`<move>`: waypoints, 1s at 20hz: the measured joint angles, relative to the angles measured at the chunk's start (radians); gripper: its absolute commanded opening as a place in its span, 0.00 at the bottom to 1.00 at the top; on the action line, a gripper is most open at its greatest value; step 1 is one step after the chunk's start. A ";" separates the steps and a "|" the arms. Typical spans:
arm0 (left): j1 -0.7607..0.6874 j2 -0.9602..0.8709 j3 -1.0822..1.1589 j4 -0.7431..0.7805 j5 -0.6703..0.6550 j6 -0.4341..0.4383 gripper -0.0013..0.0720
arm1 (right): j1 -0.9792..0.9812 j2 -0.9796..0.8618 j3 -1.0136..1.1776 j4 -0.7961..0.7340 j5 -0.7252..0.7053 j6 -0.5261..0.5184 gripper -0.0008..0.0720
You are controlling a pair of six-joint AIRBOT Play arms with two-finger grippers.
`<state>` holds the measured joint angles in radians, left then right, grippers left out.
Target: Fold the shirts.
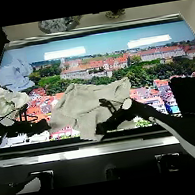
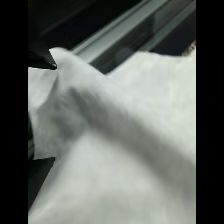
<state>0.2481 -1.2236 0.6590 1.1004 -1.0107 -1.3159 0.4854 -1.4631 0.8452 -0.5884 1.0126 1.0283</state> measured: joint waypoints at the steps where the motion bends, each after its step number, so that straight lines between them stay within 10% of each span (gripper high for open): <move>1: 0.000 0.000 0.000 0.000 0.000 0.004 0.07 | -0.050 0.028 0.008 0.010 0.052 -0.025 0.91; 11: 0.000 0.000 0.000 0.000 0.002 0.032 0.07 | -0.525 0.203 -0.040 -0.387 0.345 -0.015 0.92; 20: 0.000 0.000 0.000 0.000 0.000 0.034 0.07 | -0.262 0.212 -0.223 -0.088 0.155 -0.068 0.97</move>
<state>0.2478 -1.2236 0.6590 1.1004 -1.0107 -1.2823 0.2237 -1.2507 0.6220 -0.6762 1.1675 0.9607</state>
